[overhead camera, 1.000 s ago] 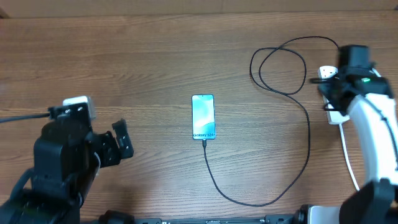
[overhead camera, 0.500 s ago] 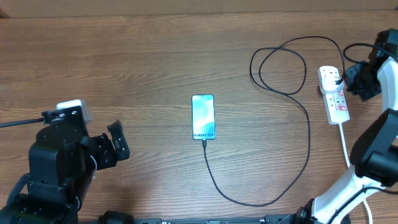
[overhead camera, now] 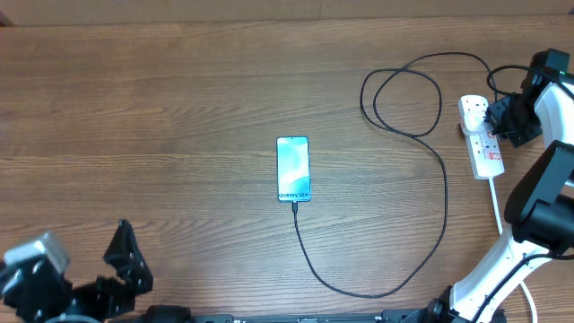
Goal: Plug charger to phone and switch on socket
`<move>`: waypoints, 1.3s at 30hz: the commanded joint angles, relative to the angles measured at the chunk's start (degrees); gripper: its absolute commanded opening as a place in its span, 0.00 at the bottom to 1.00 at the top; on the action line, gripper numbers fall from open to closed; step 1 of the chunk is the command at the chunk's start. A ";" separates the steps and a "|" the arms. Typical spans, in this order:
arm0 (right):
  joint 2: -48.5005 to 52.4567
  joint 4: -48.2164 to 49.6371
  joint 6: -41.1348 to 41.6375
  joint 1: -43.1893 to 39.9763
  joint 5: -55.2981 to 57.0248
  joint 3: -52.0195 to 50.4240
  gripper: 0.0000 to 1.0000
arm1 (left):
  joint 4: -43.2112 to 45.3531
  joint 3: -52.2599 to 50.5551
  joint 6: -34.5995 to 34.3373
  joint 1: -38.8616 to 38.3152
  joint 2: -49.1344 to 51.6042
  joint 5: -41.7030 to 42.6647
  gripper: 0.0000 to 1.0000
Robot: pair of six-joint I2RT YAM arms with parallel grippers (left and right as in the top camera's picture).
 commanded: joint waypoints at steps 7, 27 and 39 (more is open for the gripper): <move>3.54 2.25 -2.10 1.70 -3.48 1.68 0.04 | -2.03 -0.13 -1.03 0.42 -10.64 -0.98 1.00; -18.75 -10.99 -4.57 0.24 -1.64 11.39 0.04 | -21.29 0.46 -1.01 2.32 -29.90 -0.81 1.00; -58.53 10.29 -4.04 -4.24 -11.78 18.93 0.04 | -20.39 0.15 -4.50 4.46 -29.94 -0.42 1.00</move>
